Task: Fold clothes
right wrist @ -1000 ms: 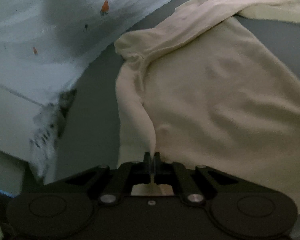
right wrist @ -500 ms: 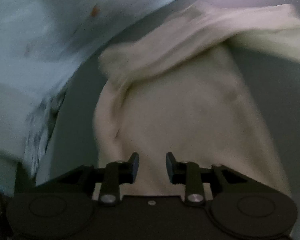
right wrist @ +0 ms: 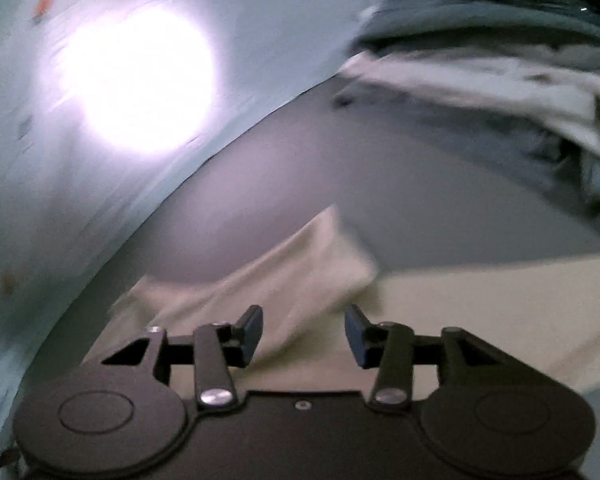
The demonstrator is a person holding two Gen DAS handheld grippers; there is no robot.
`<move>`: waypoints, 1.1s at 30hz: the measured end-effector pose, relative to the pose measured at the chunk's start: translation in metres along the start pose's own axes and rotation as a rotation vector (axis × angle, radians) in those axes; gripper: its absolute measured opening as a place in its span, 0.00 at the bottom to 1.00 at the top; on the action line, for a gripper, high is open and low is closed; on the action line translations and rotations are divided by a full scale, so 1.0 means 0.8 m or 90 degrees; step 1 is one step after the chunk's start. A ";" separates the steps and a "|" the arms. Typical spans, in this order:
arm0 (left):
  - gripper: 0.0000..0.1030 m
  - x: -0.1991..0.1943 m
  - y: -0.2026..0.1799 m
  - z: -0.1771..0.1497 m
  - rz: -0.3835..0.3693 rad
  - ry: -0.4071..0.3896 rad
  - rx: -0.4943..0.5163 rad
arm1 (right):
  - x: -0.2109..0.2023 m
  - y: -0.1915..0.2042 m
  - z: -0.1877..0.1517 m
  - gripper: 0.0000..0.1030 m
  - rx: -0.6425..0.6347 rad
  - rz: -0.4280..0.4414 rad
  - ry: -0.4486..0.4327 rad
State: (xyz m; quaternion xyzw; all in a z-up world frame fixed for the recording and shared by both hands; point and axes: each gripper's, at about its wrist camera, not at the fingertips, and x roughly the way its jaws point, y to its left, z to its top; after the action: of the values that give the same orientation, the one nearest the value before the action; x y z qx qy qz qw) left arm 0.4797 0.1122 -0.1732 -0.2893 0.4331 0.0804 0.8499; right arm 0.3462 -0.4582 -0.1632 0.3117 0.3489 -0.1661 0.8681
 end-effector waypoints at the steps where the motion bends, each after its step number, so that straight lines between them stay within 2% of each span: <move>1: 0.81 0.018 -0.003 0.010 -0.006 0.010 -0.009 | 0.010 -0.006 0.012 0.47 0.007 -0.017 -0.001; 4: 0.81 0.059 -0.011 0.032 -0.035 0.029 -0.041 | 0.037 -0.004 0.029 0.48 -0.012 -0.039 0.002; 6: 0.81 0.076 -0.016 0.038 -0.037 0.034 -0.050 | 0.055 0.003 0.035 0.48 -0.047 -0.040 0.012; 9: 0.66 0.094 -0.019 0.044 -0.040 0.035 -0.058 | 0.077 0.014 0.037 0.51 -0.084 -0.037 0.035; 11: 0.42 0.098 -0.022 0.045 -0.046 0.022 -0.055 | 0.082 0.024 0.034 0.47 -0.121 -0.042 0.026; 12: 0.13 0.101 -0.023 0.045 -0.046 0.023 -0.056 | 0.082 0.030 0.033 0.36 -0.144 -0.045 0.026; 13: 0.10 0.105 -0.024 0.045 -0.041 0.028 -0.058 | 0.086 0.035 0.032 0.21 -0.169 -0.042 0.034; 14: 0.10 0.105 -0.027 0.046 -0.037 0.024 -0.051 | 0.088 0.039 0.032 0.03 -0.193 -0.037 0.039; 17: 0.09 0.096 -0.046 0.049 -0.025 -0.003 -0.008 | 0.069 0.048 0.036 0.02 -0.219 -0.004 0.000; 19: 0.09 0.075 -0.068 0.056 -0.030 -0.041 0.040 | 0.039 0.050 0.050 0.02 -0.213 0.009 -0.054; 21: 0.09 0.056 -0.093 0.062 -0.035 -0.074 0.104 | -0.001 0.048 0.069 0.02 -0.191 0.025 -0.120; 23: 0.10 0.048 -0.118 0.064 -0.032 -0.093 0.174 | -0.024 0.045 0.080 0.02 -0.188 0.021 -0.157; 25: 0.11 0.062 -0.134 0.062 -0.019 -0.074 0.213 | -0.021 0.035 0.082 0.02 -0.193 0.000 -0.146; 26: 0.16 0.078 -0.138 0.059 0.000 -0.054 0.218 | -0.012 0.028 0.080 0.02 -0.193 -0.016 -0.132; 30: 0.27 0.136 -0.139 0.052 0.092 0.017 0.238 | 0.043 -0.007 0.068 0.05 -0.124 -0.079 -0.027; 31: 0.37 0.135 -0.139 0.052 0.100 0.013 0.242 | 0.050 -0.014 0.066 0.06 -0.109 -0.094 -0.012; 32: 0.44 0.129 -0.137 0.054 0.100 -0.002 0.239 | 0.050 -0.018 0.064 0.14 -0.106 -0.106 -0.015; 33: 0.58 0.121 -0.136 0.056 0.099 -0.019 0.235 | 0.049 -0.022 0.064 0.26 -0.102 -0.113 -0.018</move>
State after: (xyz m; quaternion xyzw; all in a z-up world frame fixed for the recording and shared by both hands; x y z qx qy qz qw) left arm 0.6117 0.0374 -0.1827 -0.0931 0.4491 0.0695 0.8859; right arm 0.3906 -0.5075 -0.1700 0.2070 0.3746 -0.2183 0.8770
